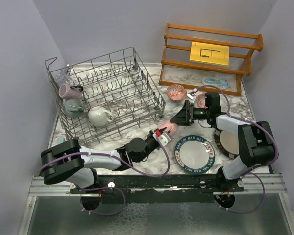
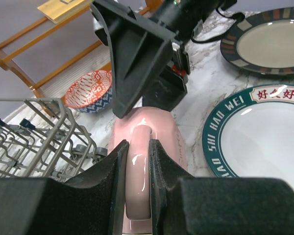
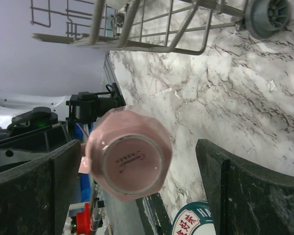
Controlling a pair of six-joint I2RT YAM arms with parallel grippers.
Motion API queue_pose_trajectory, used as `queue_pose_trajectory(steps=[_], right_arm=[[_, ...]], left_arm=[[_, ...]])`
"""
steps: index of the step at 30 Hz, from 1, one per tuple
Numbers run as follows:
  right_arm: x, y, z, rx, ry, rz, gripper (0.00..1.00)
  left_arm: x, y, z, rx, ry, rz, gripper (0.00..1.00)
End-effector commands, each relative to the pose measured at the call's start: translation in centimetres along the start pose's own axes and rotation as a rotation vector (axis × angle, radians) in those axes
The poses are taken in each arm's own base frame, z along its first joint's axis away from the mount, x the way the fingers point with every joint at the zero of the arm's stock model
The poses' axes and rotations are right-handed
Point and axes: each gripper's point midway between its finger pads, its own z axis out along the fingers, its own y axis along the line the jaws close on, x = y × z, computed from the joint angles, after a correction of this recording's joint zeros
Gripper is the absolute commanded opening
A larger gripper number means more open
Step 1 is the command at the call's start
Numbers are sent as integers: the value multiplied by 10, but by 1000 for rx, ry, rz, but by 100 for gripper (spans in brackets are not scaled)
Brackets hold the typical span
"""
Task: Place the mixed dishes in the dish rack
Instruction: Adjust the cup.
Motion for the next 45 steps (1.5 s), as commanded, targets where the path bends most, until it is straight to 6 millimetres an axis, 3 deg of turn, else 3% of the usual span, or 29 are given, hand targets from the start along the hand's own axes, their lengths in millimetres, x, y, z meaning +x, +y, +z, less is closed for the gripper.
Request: queue_pose_trajectory(steps=[1, 9, 16, 20, 30, 32, 36, 41, 45], right_arm=[[-2, -8, 3, 26, -10, 42, 100], [6, -4, 9, -31, 55, 255, 100], [23, 0, 23, -37, 124, 310, 100], [23, 5, 24, -52, 136, 309, 98], [10, 17, 23, -90, 110, 169, 40], [6, 18, 23, -83, 92, 127, 34], [-4, 20, 22, -71, 61, 41, 21], [-13, 15, 22, -29, 42, -47, 14], [-20, 12, 21, 16, 28, -131, 12]], left_arm=[[-56, 18, 7, -82, -179, -49, 0], [-51, 13, 15, -65, -153, 23, 0], [-49, 8, 27, -58, -142, 61, 0], [-47, 6, 30, -52, -135, 74, 0], [-24, -2, 32, -31, -43, 45, 0], [-16, -4, 32, -23, -2, 30, 2], [-7, -9, 28, -13, 54, -42, 25], [-7, -8, 18, -14, 80, -130, 45], [-9, -5, 9, -27, 116, -205, 53]])
